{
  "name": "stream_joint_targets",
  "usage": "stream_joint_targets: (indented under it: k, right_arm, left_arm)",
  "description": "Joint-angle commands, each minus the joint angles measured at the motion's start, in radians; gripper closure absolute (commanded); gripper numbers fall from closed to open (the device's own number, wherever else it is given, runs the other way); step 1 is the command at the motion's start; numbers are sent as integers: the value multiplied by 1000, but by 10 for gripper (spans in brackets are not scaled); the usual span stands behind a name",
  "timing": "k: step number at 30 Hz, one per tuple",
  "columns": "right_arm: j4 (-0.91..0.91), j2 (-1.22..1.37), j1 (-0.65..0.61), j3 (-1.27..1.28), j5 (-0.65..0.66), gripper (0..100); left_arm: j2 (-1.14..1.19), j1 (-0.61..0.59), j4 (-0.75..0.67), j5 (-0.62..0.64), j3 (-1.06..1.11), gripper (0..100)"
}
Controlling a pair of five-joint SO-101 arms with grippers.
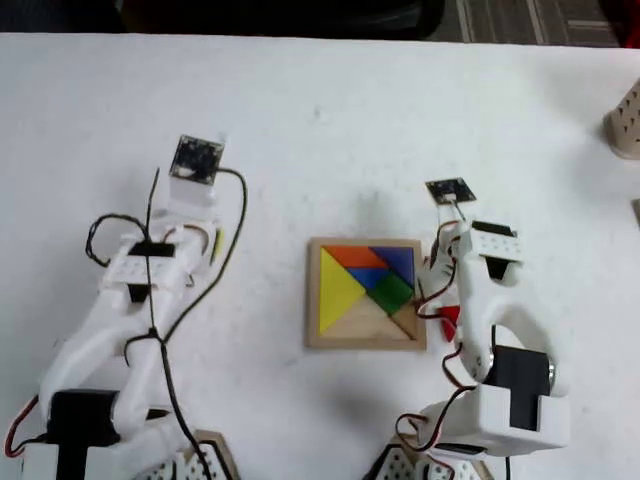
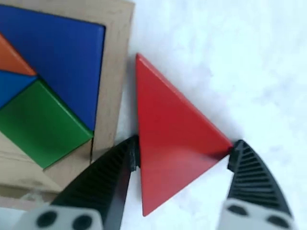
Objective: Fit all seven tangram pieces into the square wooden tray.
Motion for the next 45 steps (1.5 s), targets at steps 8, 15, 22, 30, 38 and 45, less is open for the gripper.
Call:
stream_joint_targets:
  k: [8, 15, 22, 30, 38, 45]
  right_arm:
    - [8, -4, 27, 8, -8, 751]
    - [15, -5, 113, 11, 5, 751]
    - [79, -31, 111, -3, 29, 751]
    - [71, -119, 99, 2, 29, 752]
    - [111, -173, 93, -9, -115, 750]
    - [185, -383, 19, 15, -173, 882]
  left_arm:
    - [-13, 28, -43, -9, -5, 891]
    - [-13, 28, -43, -9, -5, 891]
    - [-13, 28, -43, -9, -5, 891]
    - [-13, 28, -43, -9, -3, 891]
    - [-13, 28, -43, -9, -3, 891]
    - [-13, 28, -43, -9, -5, 891]
